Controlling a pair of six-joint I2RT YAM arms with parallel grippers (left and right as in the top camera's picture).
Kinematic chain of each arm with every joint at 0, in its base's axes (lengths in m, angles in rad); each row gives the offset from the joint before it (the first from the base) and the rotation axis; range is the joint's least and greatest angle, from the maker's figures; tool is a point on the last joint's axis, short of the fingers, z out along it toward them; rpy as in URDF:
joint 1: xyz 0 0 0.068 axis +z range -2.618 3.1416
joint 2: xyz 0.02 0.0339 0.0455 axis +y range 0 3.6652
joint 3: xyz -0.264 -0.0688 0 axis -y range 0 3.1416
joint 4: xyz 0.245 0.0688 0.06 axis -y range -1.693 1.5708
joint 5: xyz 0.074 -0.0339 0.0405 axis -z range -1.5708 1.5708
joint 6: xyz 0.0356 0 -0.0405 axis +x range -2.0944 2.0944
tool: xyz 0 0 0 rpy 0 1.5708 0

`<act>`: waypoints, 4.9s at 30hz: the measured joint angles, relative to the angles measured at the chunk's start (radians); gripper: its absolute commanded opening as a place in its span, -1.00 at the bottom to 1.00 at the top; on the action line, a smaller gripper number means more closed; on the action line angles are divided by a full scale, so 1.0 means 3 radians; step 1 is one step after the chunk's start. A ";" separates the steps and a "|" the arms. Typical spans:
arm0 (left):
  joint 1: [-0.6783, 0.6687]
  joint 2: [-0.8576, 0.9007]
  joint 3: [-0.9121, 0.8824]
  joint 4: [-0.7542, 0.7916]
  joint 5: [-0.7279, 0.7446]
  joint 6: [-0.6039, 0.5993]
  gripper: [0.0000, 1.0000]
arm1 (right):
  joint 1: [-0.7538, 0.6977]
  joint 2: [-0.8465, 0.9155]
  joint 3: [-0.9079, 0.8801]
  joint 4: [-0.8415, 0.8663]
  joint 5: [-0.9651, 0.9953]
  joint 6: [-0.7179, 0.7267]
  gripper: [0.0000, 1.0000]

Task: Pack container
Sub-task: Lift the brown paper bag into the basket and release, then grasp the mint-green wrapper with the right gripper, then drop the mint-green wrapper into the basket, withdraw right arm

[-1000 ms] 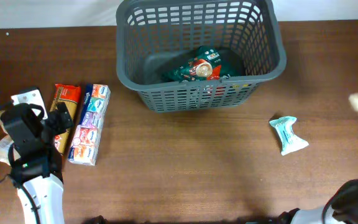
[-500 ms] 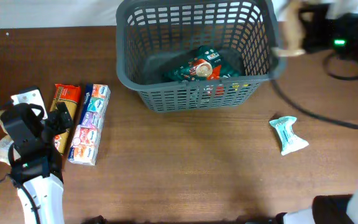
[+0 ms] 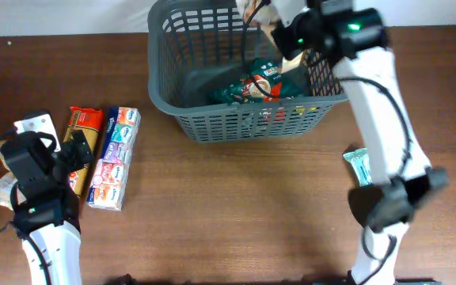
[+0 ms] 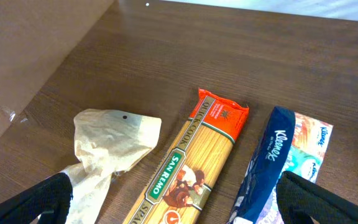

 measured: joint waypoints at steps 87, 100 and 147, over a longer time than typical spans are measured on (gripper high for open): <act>-0.0001 0.0000 0.0000 0.0000 0.0000 0.0000 0.99 | -0.1678 -0.1088 -0.4449 0.1208 0.0201 0.0238 -0.93; 0.0000 0.0000 0.0000 0.0000 0.0000 0.0000 0.98 | -0.1872 -0.1169 -0.2009 -0.0202 0.0036 0.0905 -0.93; 0.0000 0.0000 0.0000 0.0000 0.0000 0.0000 0.99 | 0.0072 0.0543 -0.0048 -0.0047 -0.0188 -0.0135 0.34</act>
